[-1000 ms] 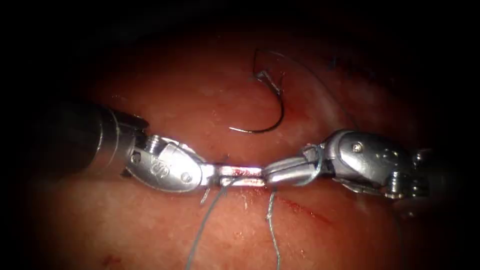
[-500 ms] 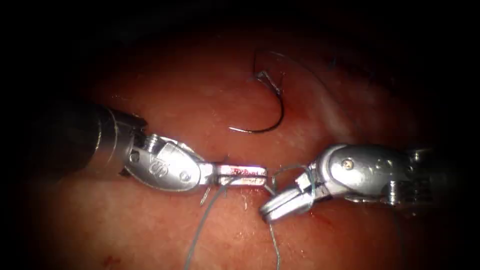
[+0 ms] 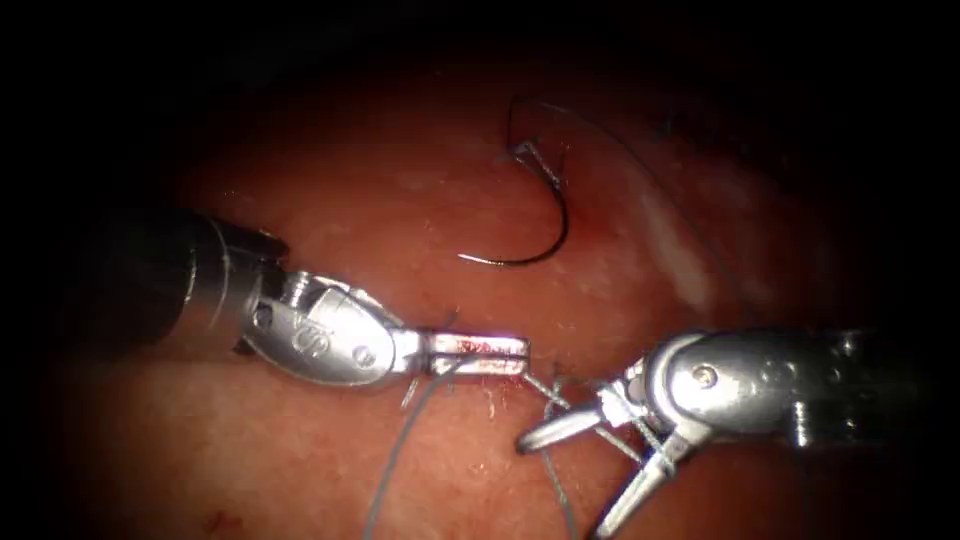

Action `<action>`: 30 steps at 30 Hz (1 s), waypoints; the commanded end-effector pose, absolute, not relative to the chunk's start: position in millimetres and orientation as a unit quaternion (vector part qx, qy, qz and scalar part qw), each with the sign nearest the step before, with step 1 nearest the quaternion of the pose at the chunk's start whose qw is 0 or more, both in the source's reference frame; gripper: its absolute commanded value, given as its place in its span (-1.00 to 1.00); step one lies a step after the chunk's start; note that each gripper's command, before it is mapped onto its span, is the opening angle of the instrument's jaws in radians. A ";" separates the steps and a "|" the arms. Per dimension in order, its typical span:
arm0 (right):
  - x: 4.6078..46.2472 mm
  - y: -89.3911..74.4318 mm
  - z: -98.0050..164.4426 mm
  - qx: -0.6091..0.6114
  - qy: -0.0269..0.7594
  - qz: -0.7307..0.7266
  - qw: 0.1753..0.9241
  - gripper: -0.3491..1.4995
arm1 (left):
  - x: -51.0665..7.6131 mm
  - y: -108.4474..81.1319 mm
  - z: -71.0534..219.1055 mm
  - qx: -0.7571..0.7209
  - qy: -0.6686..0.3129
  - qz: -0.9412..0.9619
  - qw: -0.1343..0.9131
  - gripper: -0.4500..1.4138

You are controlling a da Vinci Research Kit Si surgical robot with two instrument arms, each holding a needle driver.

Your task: Wound Closure

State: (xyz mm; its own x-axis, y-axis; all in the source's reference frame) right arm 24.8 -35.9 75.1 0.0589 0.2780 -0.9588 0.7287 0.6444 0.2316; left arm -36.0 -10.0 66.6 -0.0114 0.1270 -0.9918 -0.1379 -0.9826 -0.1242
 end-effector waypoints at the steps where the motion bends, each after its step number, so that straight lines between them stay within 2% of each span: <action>1: 25.7 -36.5 75.1 0.383 0.653 -0.194 0.624 0.62 | -36.6 -9.9 67.3 -0.697 0.004 0.712 0.092 -1.00; 5: 26.3 -37.3 75.2 0.387 0.631 -0.221 0.635 0.44 | -36.6 -9.9 67.3 -0.696 0.004 0.712 0.092 -1.00; 9: 27.4 -37.5 76.2 0.379 0.624 -0.222 0.647 0.40 | -36.6 -9.9 67.3 -0.696 0.004 0.713 0.092 -1.00; 30: 26.8 -37.5 79.5 0.369 0.572 -0.260 0.685 0.36 | -36.4 -10.2 67.0 -0.695 0.002 0.713 0.090 -1.00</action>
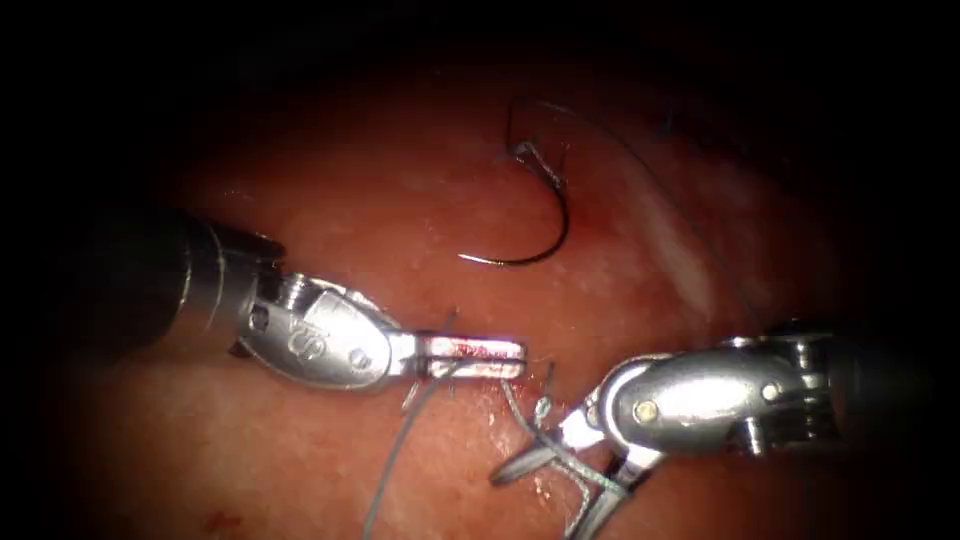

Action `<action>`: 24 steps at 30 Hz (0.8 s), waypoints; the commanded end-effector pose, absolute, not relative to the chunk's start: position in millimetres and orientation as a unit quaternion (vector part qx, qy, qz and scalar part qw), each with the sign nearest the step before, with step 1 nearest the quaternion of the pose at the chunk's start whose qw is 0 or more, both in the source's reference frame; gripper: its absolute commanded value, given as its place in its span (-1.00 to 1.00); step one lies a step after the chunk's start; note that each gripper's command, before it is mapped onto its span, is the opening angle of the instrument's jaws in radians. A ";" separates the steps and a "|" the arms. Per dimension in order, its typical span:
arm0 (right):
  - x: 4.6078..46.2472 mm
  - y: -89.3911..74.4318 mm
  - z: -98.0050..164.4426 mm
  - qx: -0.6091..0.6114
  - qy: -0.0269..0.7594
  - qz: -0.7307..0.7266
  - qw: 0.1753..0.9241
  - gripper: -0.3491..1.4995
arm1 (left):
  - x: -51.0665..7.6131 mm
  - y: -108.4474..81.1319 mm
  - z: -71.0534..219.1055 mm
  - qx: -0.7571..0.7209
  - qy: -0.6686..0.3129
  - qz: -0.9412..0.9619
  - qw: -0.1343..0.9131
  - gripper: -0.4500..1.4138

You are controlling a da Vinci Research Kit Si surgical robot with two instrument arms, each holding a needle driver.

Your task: Wound Closure

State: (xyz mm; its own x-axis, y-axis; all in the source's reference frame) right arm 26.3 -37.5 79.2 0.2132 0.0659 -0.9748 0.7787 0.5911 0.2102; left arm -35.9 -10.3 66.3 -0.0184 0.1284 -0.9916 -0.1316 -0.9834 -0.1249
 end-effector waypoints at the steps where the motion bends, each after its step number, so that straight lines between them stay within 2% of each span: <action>1: 26.6 -37.5 79.4 0.370 0.572 -0.261 0.684 0.36 | -36.4 -10.2 67.0 -0.695 0.002 0.713 0.090 -1.00; 9: 26.4 -36.9 79.7 0.379 0.567 -0.270 0.680 0.36 | -36.2 -10.4 66.8 -0.696 0.001 0.713 0.090 -1.00; 21: 26.0 -38.3 80.1 0.386 0.559 -0.302 0.669 0.25 | -35.9 -10.2 66.5 -0.697 -0.001 0.711 0.090 -1.00; 24: 26.3 -38.5 79.9 0.384 0.554 -0.316 0.668 0.09 | -35.8 -10.1 66.4 -0.697 -0.002 0.711 0.090 -1.00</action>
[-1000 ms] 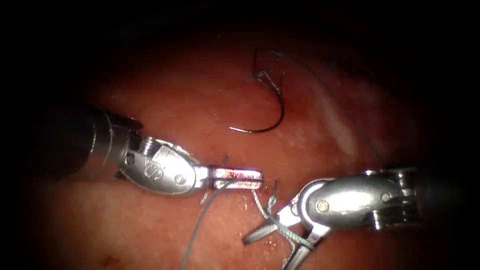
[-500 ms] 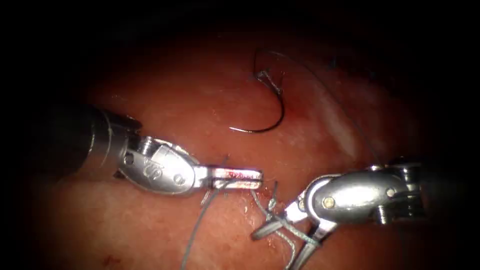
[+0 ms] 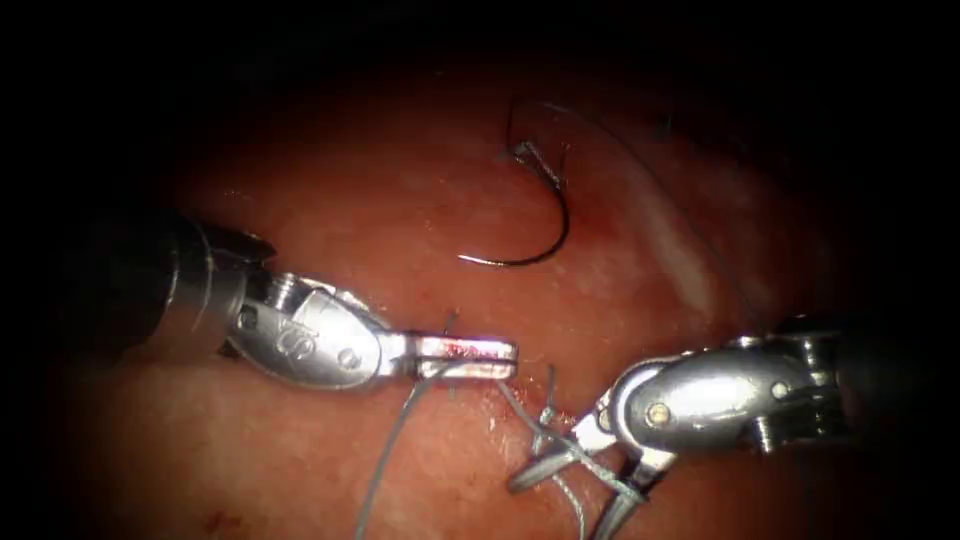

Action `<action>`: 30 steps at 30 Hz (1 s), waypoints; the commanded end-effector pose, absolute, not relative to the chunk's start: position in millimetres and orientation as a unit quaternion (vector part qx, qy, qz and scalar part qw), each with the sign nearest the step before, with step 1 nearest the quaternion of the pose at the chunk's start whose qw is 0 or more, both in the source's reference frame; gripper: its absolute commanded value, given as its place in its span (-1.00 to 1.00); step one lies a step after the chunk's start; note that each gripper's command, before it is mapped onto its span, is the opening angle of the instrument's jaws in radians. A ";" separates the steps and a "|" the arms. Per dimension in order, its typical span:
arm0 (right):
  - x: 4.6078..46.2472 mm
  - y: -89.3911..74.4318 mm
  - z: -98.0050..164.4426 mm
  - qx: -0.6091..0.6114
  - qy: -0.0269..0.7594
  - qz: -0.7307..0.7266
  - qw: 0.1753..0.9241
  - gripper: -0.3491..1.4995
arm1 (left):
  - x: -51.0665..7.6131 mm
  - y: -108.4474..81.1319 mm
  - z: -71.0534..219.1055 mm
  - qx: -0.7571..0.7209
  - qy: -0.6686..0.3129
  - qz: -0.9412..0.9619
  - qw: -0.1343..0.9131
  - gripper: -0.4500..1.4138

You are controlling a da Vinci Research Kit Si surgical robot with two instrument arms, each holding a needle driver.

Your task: Wound Closure

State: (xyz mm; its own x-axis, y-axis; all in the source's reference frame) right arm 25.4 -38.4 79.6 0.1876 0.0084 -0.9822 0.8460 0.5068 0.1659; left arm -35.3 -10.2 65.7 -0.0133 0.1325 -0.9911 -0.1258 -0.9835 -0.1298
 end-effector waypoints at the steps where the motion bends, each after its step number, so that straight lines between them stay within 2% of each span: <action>1: 26.4 -38.6 79.9 0.382 0.555 -0.318 0.667 0.05 | -35.8 -10.1 66.4 -0.697 -0.002 0.711 0.090 -1.00; 3: 26.7 -38.6 79.8 0.380 0.555 -0.320 0.667 -0.02 | -35.8 -10.1 66.4 -0.697 -0.002 0.711 0.090 -1.00; 4: 26.9 -38.7 79.7 0.380 0.555 -0.320 0.667 -0.16 | -35.7 -10.1 66.4 -0.697 -0.002 0.711 0.090 -1.00; 5: 27.0 -38.7 79.7 0.380 0.555 -0.321 0.666 -0.34 | -35.7 -10.1 66.4 -0.697 -0.002 0.711 0.090 -1.00; 7: 27.2 -38.6 79.7 0.385 0.553 -0.331 0.661 -1.00 | -35.7 -10.1 66.4 -0.698 -0.003 0.710 0.089 -1.00; 18: 28.3 -35.3 79.1 0.360 0.567 -0.304 0.676 -1.00 | -34.8 -10.4 66.2 -0.697 -0.002 0.712 0.090 -1.00; 30: 26.5 -29.6 79.4 0.314 0.600 -0.207 0.707 -1.00 | -32.9 -15.5 62.9 -0.697 -0.010 0.713 0.081 -1.00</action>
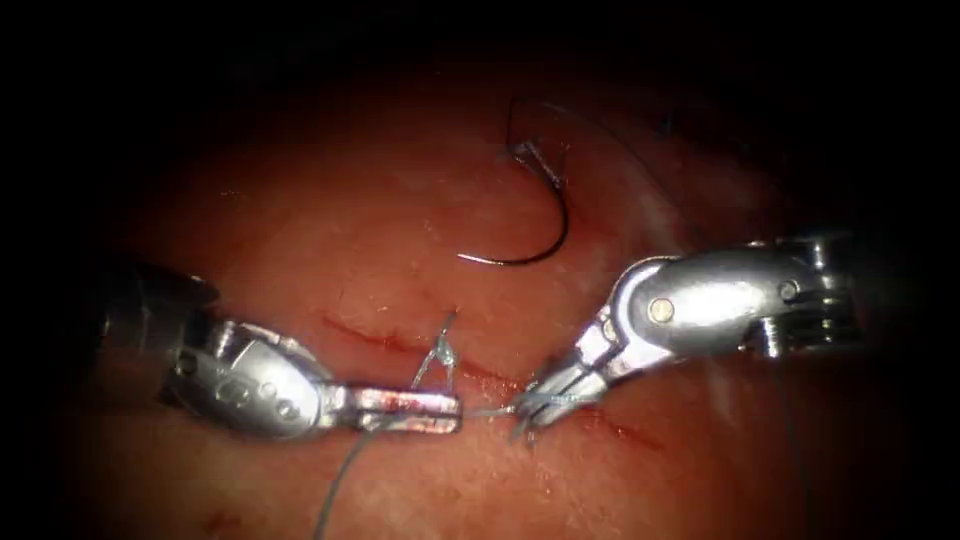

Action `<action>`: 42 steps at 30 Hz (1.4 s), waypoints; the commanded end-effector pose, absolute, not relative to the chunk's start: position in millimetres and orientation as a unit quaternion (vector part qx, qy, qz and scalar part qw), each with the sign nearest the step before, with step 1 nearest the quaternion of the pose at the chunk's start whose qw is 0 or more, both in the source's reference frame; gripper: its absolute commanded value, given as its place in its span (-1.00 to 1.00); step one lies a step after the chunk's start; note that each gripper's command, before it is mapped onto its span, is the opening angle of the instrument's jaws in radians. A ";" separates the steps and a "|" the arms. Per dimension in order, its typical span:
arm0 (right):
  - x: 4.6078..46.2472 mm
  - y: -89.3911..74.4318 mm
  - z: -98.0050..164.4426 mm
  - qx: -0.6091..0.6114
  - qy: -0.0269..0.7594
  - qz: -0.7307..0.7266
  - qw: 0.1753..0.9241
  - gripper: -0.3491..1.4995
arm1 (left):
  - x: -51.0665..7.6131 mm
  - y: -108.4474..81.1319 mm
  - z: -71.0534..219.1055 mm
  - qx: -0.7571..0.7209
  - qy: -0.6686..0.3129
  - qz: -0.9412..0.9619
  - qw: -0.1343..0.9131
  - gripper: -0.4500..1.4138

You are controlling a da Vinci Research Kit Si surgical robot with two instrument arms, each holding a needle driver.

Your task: Wound Closure

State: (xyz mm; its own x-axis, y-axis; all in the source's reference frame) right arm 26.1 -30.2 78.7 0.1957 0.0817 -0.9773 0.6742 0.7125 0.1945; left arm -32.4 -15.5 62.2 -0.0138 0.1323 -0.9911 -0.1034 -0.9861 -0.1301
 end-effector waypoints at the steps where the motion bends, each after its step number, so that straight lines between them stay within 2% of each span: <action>1: 26.4 -29.3 79.6 0.311 0.600 -0.202 0.709 -1.00 | -32.8 -15.9 62.5 -0.697 -0.011 0.712 0.080 -1.00; 21: 25.9 -28.9 81.5 0.299 0.600 -0.181 0.720 -1.00 | -33.8 -26.0 55.1 -0.698 -0.023 0.713 0.066 -1.00; 42: 24.7 -27.6 86.8 0.254 0.566 -0.119 0.775 -1.00 | -34.4 -29.7 53.2 -0.699 -0.032 0.711 0.063 -1.00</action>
